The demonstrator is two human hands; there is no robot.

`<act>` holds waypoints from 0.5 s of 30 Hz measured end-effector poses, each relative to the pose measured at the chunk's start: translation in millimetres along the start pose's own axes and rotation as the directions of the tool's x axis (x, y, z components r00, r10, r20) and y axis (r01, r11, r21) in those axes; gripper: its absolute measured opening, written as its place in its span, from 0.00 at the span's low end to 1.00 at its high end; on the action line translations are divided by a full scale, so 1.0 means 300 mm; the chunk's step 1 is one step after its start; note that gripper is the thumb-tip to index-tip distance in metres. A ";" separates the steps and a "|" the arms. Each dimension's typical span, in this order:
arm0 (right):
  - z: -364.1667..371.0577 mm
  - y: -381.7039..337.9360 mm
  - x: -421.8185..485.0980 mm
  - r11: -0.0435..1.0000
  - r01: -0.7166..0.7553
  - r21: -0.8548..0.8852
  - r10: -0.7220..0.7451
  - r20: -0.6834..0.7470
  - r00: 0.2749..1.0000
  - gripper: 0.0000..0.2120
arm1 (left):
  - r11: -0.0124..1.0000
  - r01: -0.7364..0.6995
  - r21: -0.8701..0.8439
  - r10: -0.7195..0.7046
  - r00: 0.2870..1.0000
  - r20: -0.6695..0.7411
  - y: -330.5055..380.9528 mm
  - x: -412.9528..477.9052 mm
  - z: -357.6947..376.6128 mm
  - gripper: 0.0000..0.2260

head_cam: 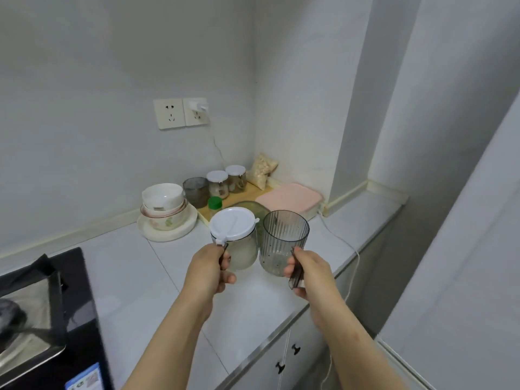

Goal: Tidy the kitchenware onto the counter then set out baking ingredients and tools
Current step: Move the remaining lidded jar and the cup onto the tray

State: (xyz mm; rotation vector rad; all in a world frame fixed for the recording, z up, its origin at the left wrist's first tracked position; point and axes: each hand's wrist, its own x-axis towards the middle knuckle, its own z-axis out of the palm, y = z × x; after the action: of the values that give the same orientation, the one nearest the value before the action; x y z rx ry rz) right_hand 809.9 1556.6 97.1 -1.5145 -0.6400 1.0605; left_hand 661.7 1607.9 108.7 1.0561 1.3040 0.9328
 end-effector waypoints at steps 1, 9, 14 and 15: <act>-0.006 -0.012 0.032 1.000 0.002 0.002 -0.002 0.011 1.000 0.12 | 1.000 -0.005 0.001 0.005 1.000 -0.012 0.011 0.022 0.016 0.11; 0.034 -0.146 0.372 0.998 0.049 0.038 -0.051 0.050 0.997 0.13 | 0.994 -0.094 -0.057 0.089 0.992 -0.088 0.143 0.320 0.098 0.12; 0.116 -0.287 0.574 0.992 0.079 0.103 -0.085 0.055 0.995 0.13 | 0.988 -0.135 -0.077 0.126 0.986 -0.113 0.257 0.538 0.084 0.12; 0.126 -0.304 0.602 0.990 0.094 0.102 -0.099 0.048 0.994 0.14 | 0.986 -0.146 -0.079 0.135 0.983 -0.124 0.272 0.565 0.079 0.13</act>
State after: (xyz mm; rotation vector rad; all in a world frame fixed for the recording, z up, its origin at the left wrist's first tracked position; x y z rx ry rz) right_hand 871.6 1748.9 136.2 -1.3599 -0.6810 1.0458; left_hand 700.0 1791.2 139.0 1.0477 1.2855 1.1642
